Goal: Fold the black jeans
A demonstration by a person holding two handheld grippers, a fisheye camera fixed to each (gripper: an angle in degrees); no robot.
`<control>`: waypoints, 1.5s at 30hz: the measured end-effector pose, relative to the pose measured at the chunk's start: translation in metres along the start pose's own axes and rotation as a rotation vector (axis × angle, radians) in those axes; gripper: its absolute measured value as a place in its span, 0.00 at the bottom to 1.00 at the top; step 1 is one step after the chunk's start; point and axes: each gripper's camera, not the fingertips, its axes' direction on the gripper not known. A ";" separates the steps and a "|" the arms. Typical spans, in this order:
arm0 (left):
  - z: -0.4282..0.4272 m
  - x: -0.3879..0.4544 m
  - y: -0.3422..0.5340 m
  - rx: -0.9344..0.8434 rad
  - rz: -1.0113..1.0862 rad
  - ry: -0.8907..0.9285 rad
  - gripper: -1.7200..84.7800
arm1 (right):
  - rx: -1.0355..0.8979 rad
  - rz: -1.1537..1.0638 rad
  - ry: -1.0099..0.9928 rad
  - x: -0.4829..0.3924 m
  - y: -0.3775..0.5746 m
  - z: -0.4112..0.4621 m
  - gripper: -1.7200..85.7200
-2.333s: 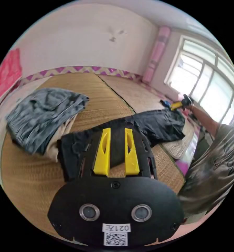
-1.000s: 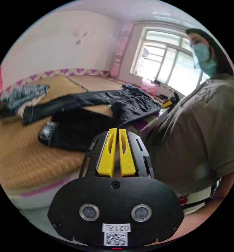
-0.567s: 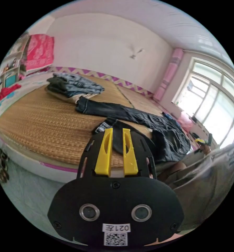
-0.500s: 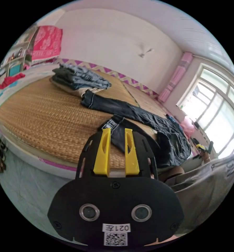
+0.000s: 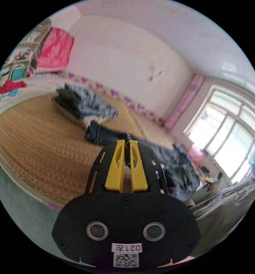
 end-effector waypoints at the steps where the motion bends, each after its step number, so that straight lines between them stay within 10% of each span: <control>1: -0.039 0.000 -0.002 0.135 0.019 0.050 0.02 | 0.016 0.010 0.004 -0.001 -0.001 -0.006 0.01; 12: -0.045 -0.151 0.103 -0.078 -0.531 0.041 0.03 | 0.046 0.093 0.017 0.011 -0.038 0.003 0.01; 29: 0.027 0.052 -0.008 -0.306 -0.046 -0.073 0.08 | -0.509 0.071 0.264 -0.013 -0.098 0.069 0.01; 34: 0.125 0.134 -0.035 -0.421 0.092 0.001 0.08 | -0.173 0.175 0.461 0.010 -0.132 0.032 0.01; 45: 0.194 0.106 -0.015 -0.589 -0.057 -0.027 0.01 | -0.431 0.245 0.540 0.043 -0.090 0.082 0.01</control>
